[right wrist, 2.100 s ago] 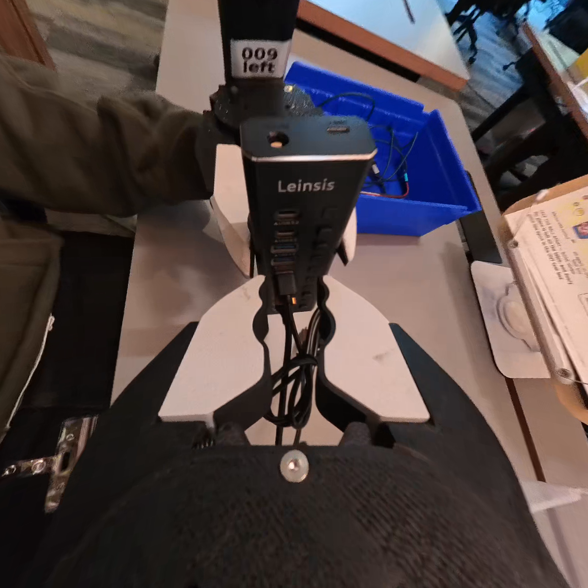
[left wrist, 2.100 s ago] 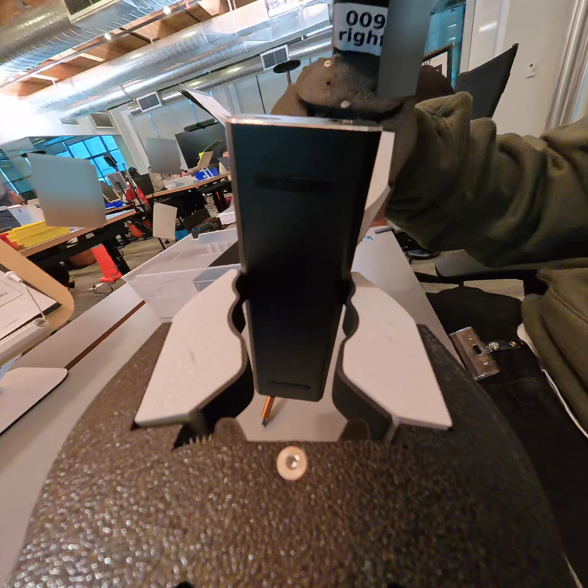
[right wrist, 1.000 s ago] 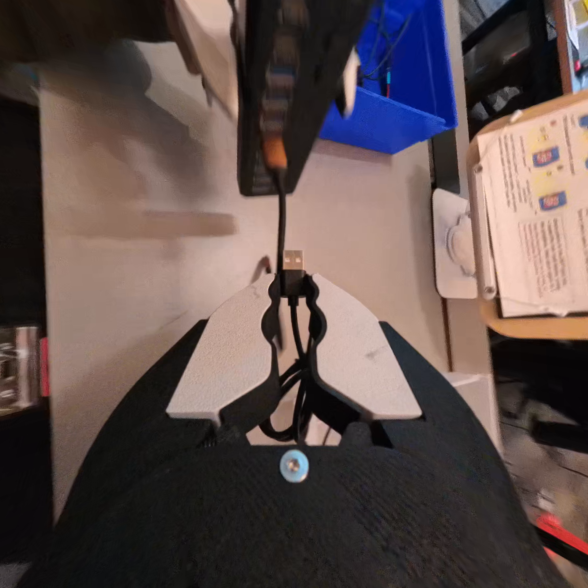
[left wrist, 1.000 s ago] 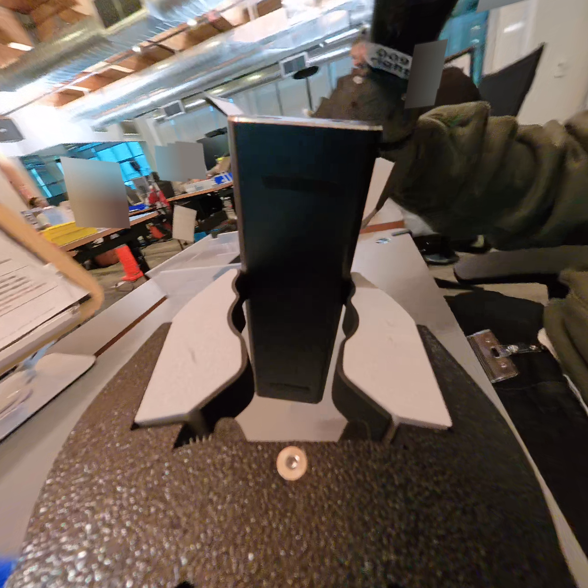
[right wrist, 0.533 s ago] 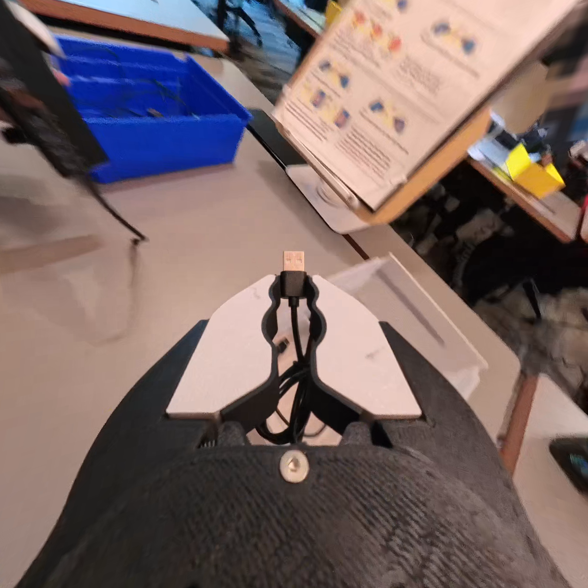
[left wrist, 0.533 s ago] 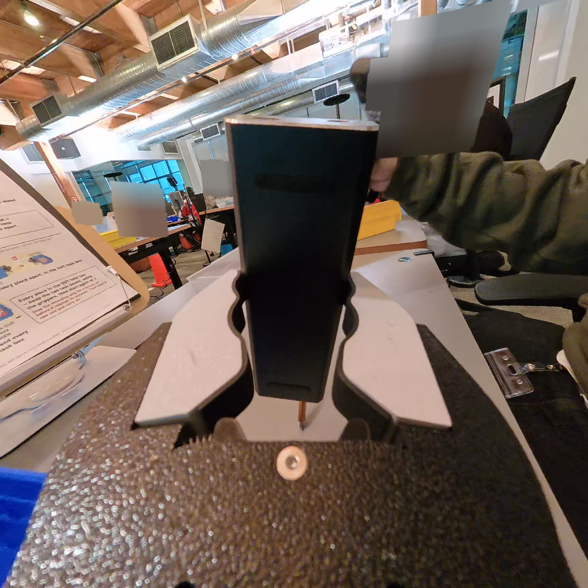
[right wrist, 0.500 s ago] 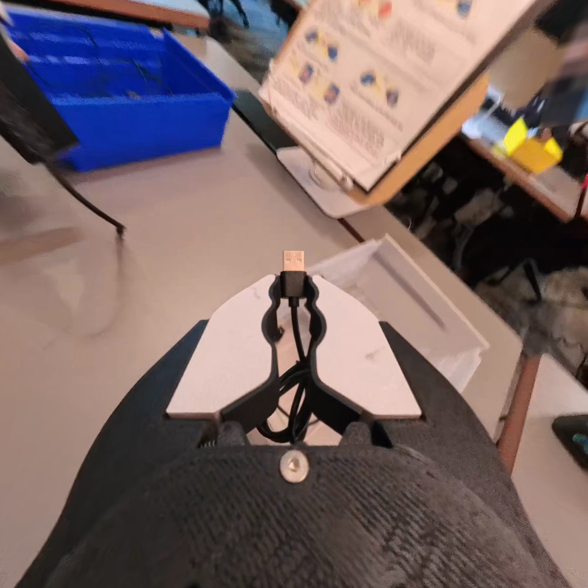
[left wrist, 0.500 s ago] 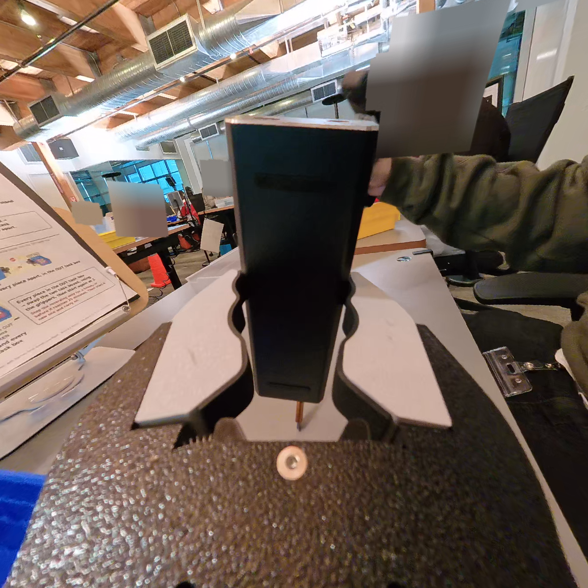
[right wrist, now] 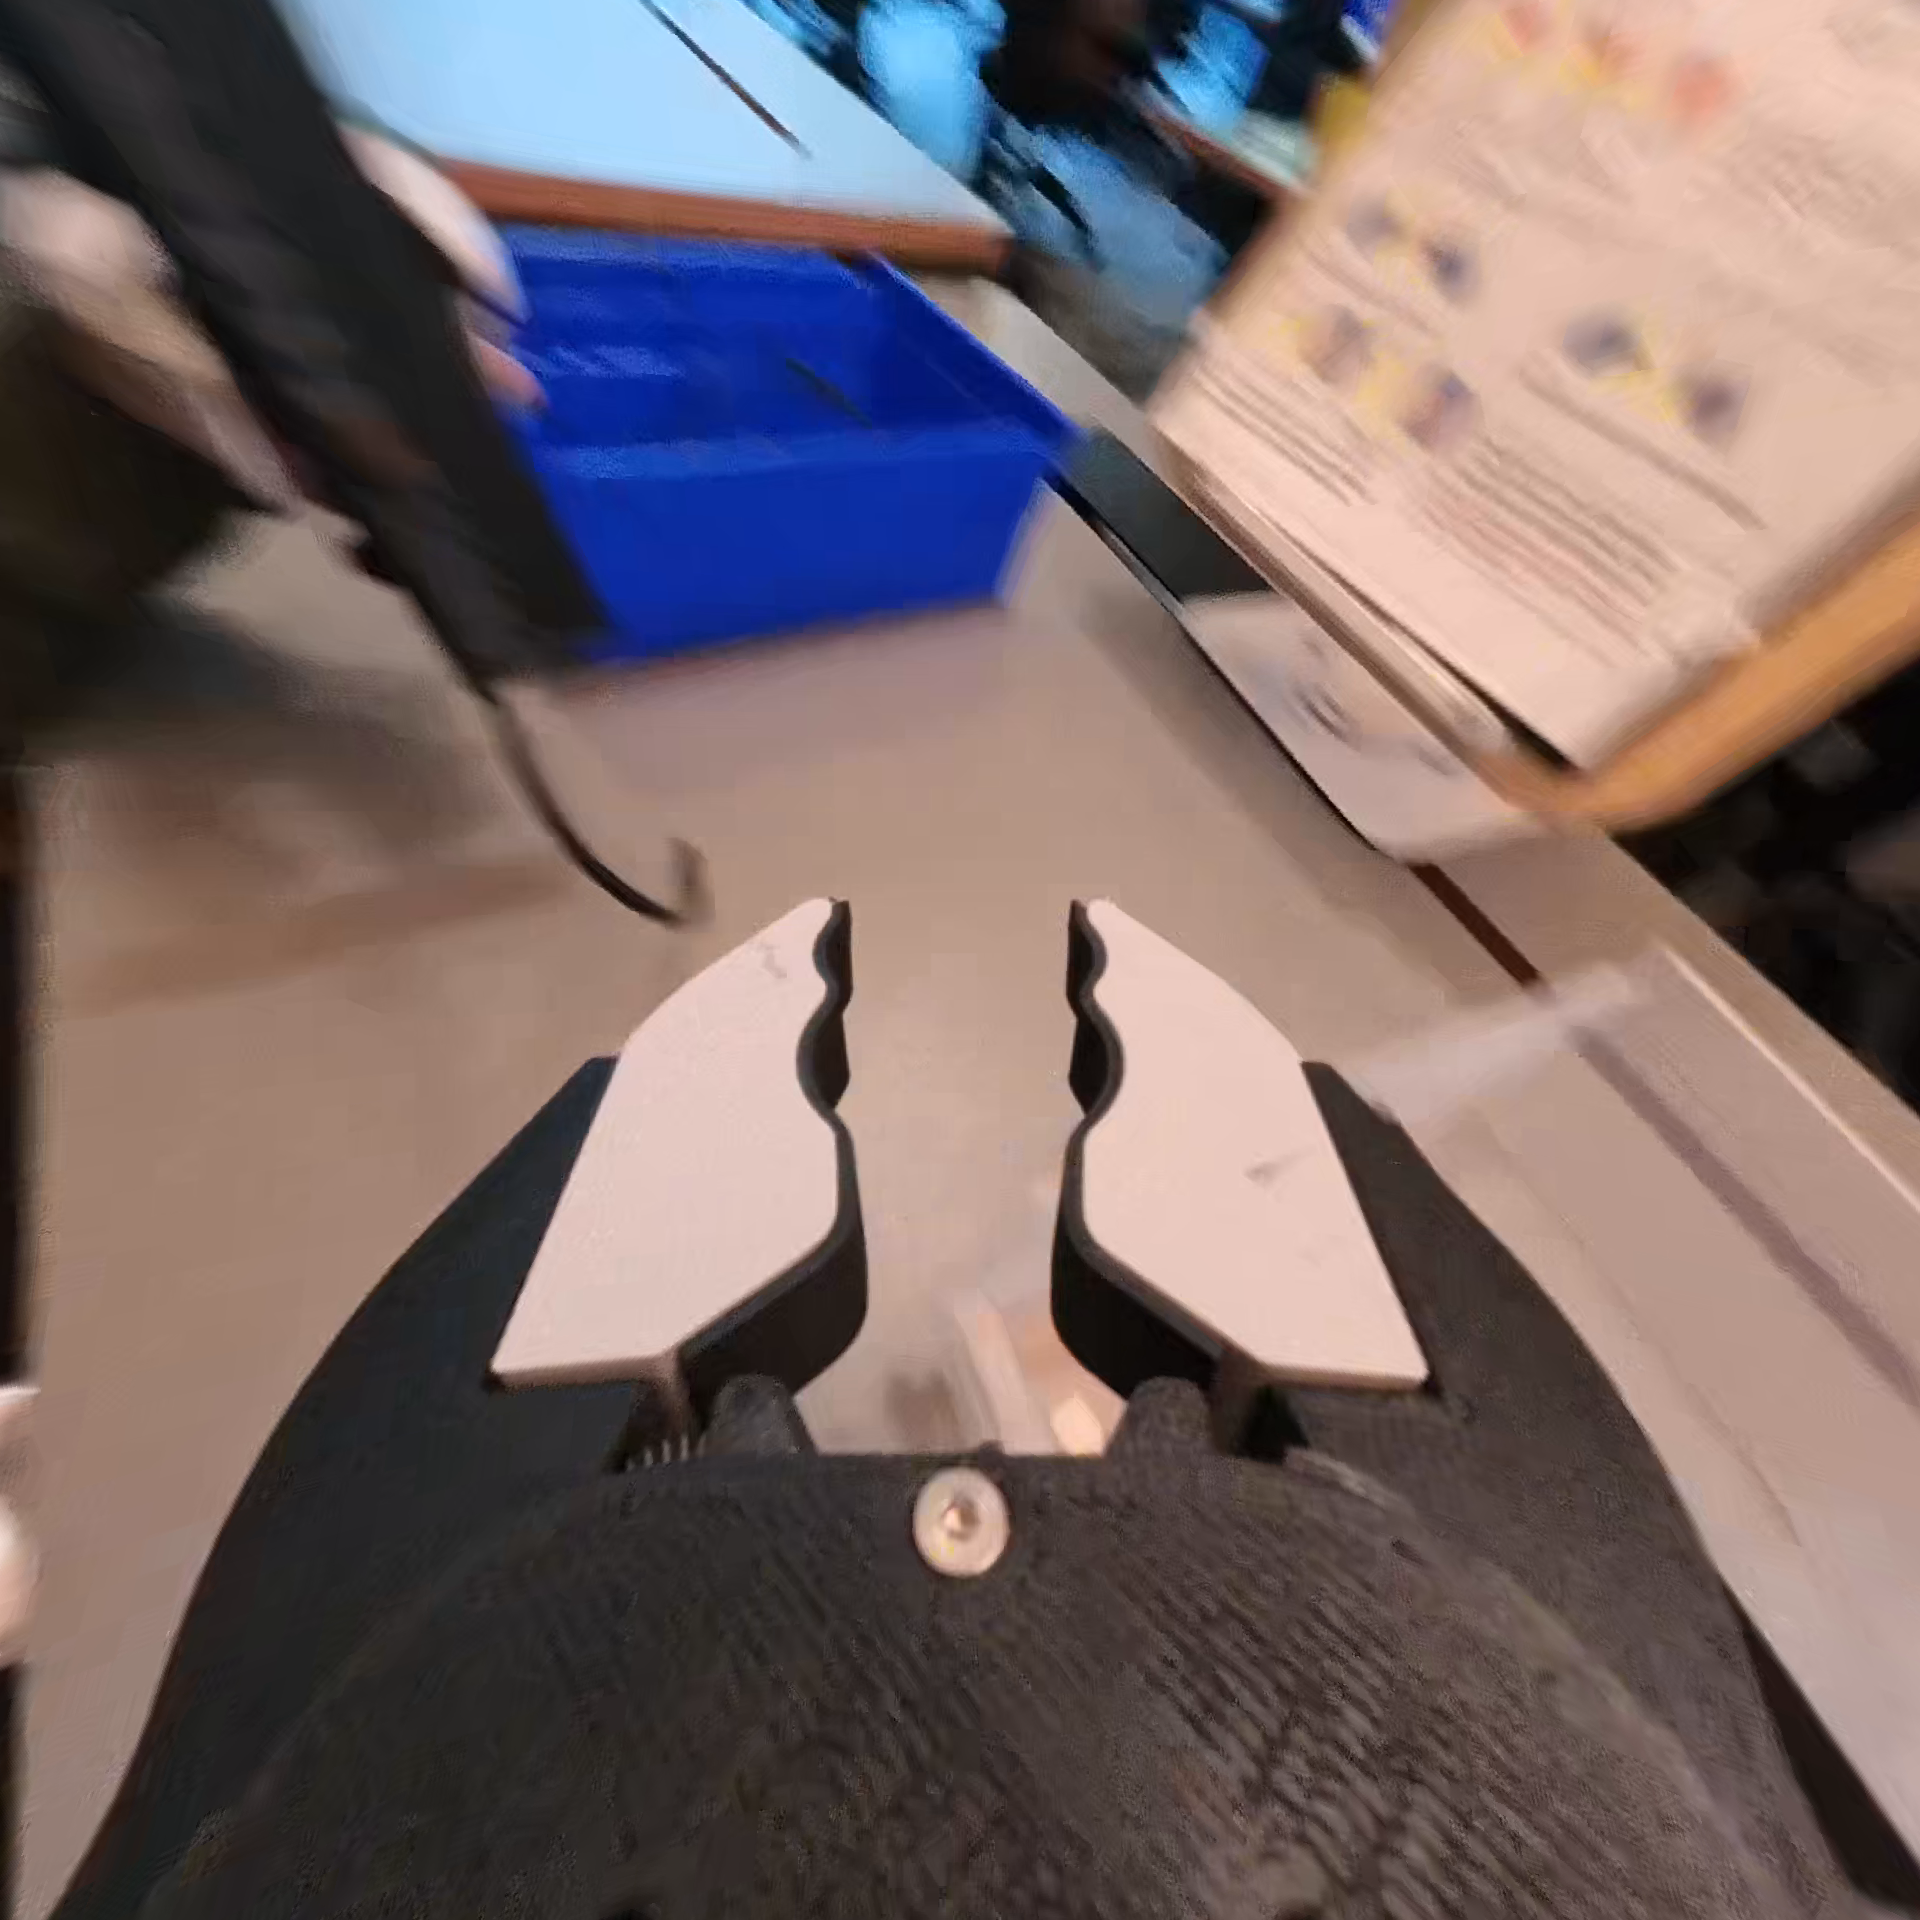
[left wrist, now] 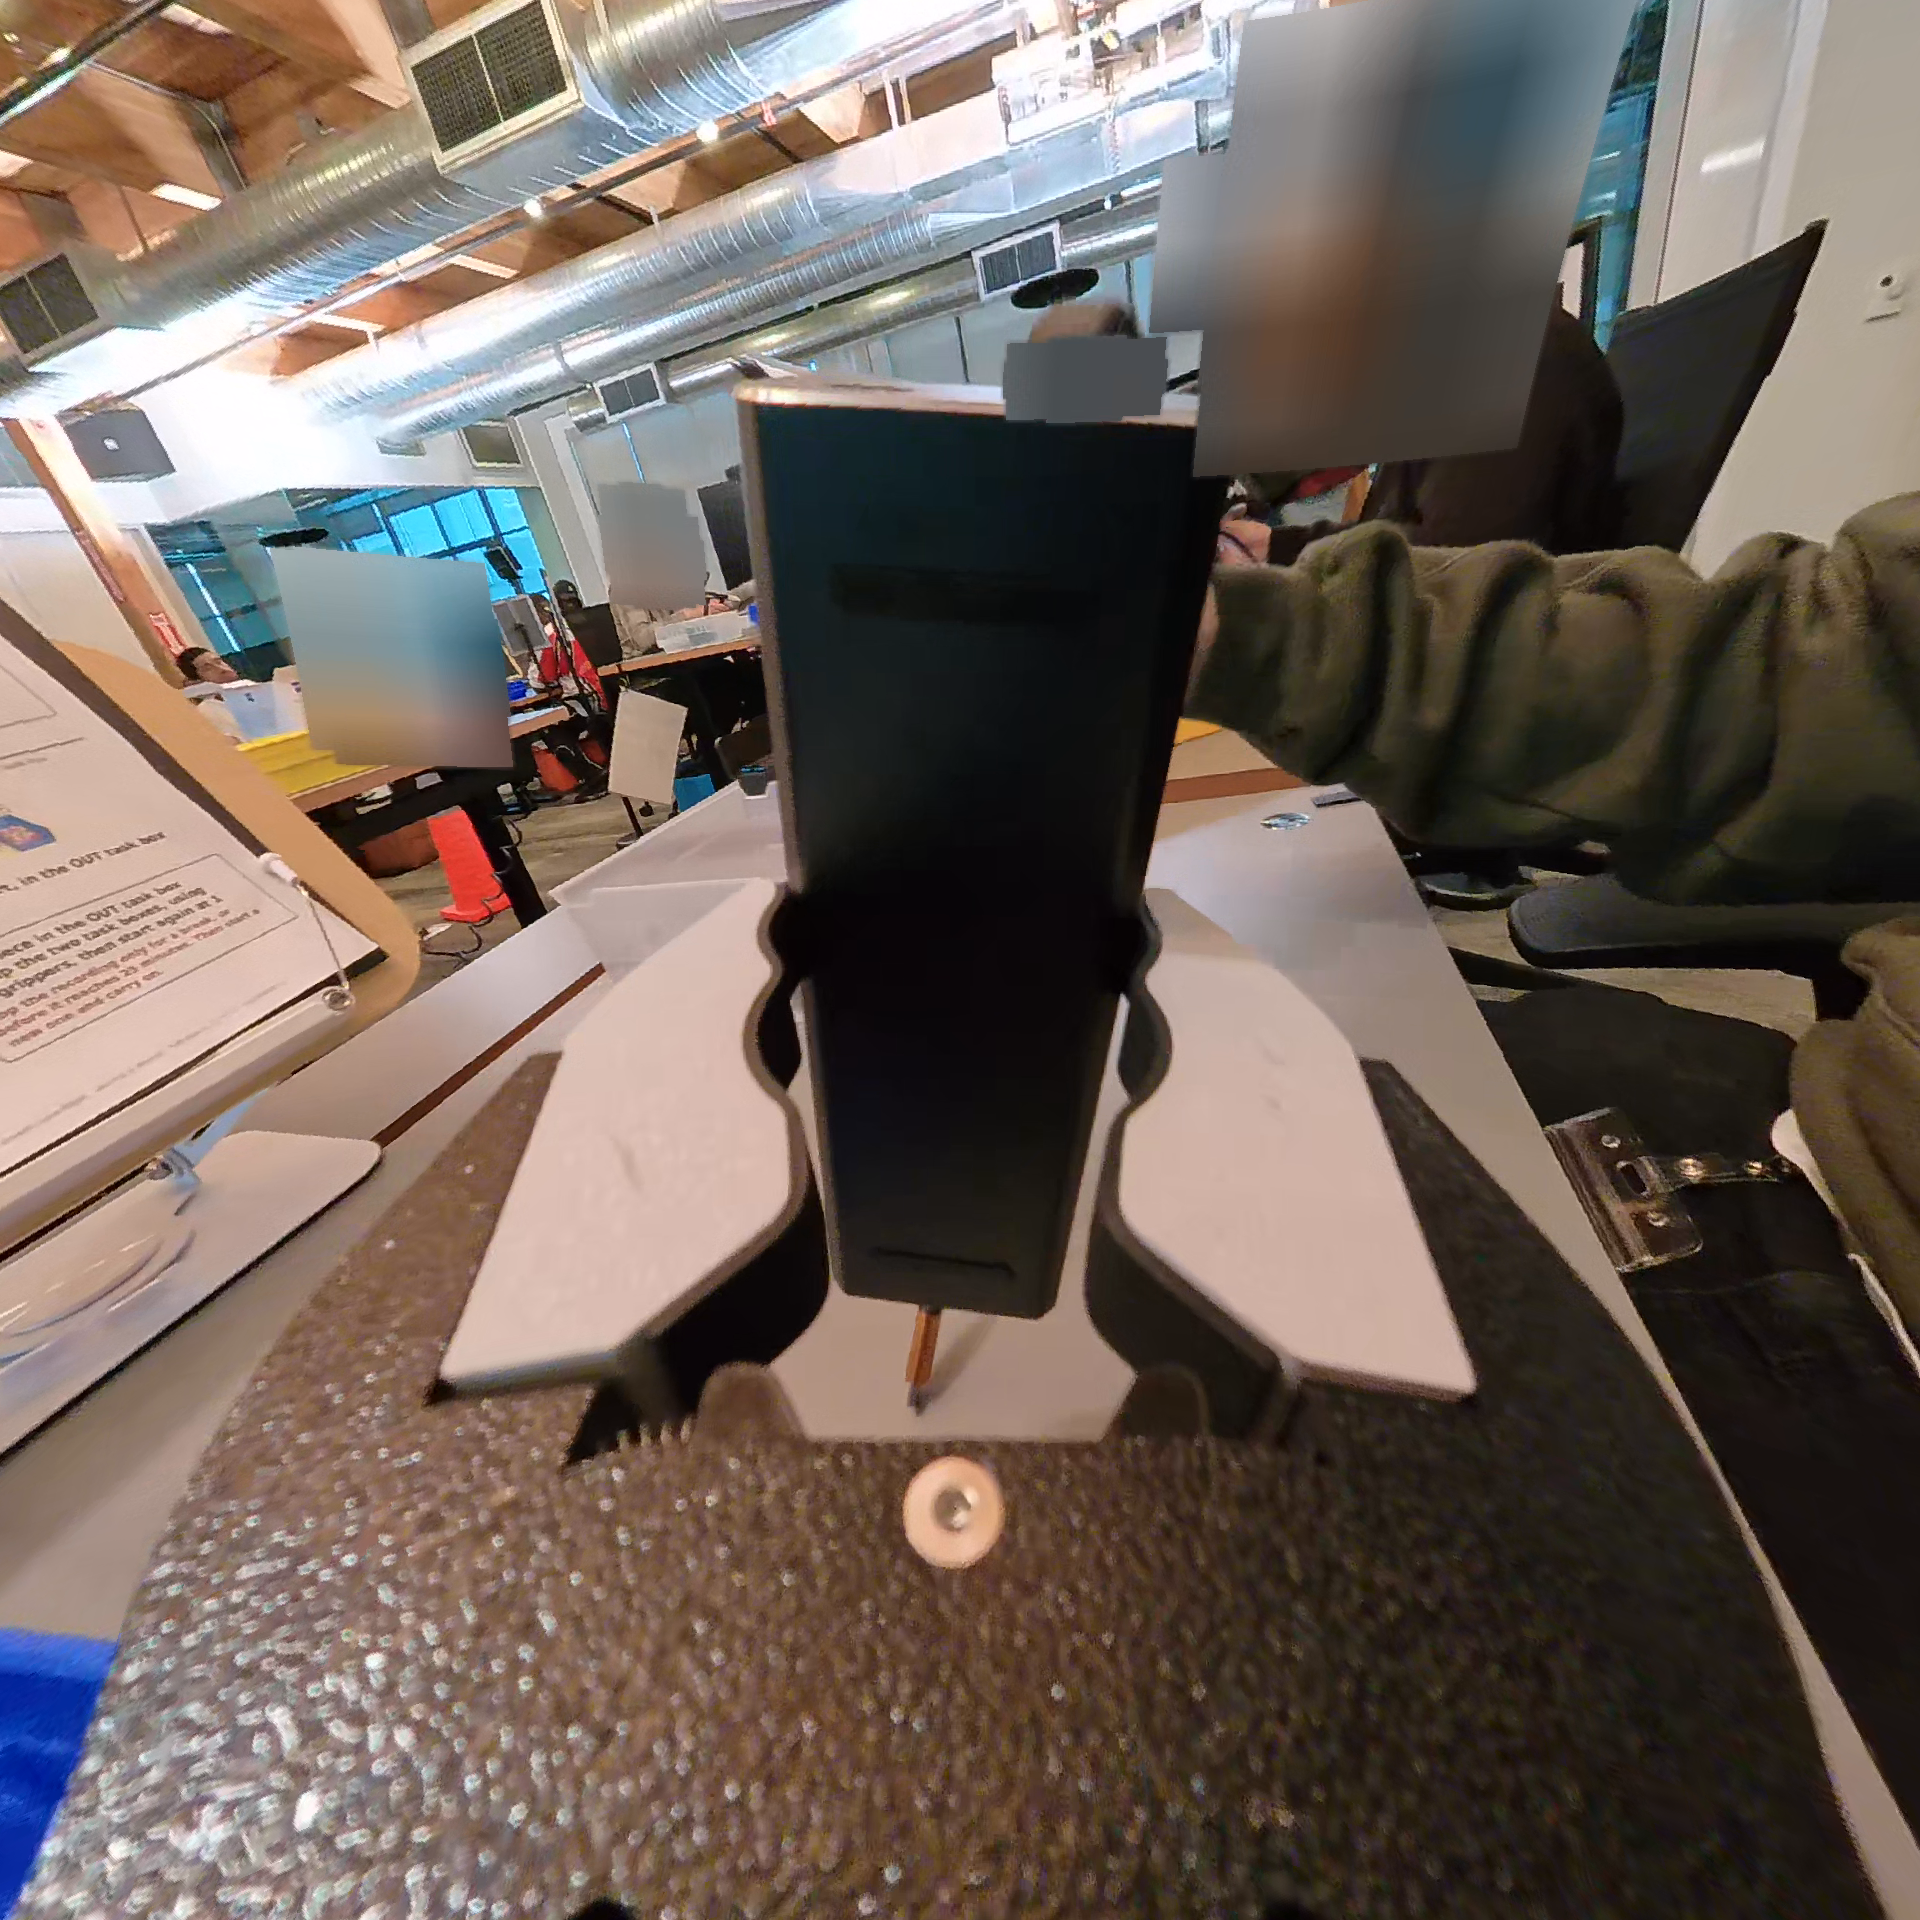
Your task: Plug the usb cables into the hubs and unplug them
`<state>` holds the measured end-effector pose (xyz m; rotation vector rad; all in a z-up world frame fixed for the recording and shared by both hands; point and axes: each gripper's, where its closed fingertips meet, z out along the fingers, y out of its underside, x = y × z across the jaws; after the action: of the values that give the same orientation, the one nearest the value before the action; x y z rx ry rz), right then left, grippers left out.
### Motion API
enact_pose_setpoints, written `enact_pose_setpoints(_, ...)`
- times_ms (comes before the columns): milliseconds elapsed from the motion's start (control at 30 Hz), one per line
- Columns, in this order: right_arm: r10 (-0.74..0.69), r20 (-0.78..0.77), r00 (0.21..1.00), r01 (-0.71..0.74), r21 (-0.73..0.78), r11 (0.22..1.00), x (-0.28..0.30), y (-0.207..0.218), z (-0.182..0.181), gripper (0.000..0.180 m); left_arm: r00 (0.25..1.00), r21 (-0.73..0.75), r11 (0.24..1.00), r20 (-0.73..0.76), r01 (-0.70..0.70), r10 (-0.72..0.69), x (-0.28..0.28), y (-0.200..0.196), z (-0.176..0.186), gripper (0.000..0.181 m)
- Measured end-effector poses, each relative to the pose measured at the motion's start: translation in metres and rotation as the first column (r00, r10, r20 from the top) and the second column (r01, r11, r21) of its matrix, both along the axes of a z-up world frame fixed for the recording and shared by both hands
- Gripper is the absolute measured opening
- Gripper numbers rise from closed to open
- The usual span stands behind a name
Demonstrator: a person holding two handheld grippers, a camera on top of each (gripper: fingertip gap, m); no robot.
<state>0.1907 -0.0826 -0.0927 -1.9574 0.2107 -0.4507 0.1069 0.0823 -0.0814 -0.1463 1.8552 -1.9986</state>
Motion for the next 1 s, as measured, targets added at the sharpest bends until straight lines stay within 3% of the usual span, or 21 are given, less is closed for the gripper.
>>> enact_pose_setpoints(33,0.089,0.016,0.996,-0.089,0.02,0.996,-0.021,0.021,0.008,0.04,1.0,0.005,1.0,-0.001,0.006,-0.006,-0.001,-0.002,-0.001,0.059)
enact_pose_setpoints(167,0.315,0.051,0.948,-0.313,-0.031,0.949,-0.083,0.089,0.006,0.04,0.999,0.011,0.999,0.0,0.048,-0.048,-0.006,-0.015,-0.004,0.059)
enact_pose_setpoints(333,0.34,0.108,0.934,-0.335,-0.059,0.94,-0.101,0.133,-0.007,0.028,0.995,0.029,0.995,0.015,0.093,-0.094,-0.015,-0.028,-0.004,0.059)
enact_pose_setpoints(500,0.354,0.108,0.929,-0.338,-0.145,0.93,-0.1,0.139,-0.024,0.019,0.994,0.042,0.993,0.018,0.111,-0.112,-0.018,-0.034,-0.006,0.059)
enact_pose_setpoints(800,0.402,0.015,0.916,-0.4,-0.071,0.914,-0.111,0.136,-0.02,0.016,0.986,0.011,0.987,0.024,0.163,-0.163,-0.025,-0.036,-0.003,0.059)
enact_pose_setpoints(1000,0.414,-0.025,0.91,-0.414,-0.108,0.904,-0.116,0.132,-0.02,0.016,0.98,0.012,0.98,0.016,0.198,-0.198,-0.029,-0.037,-0.006,0.059)
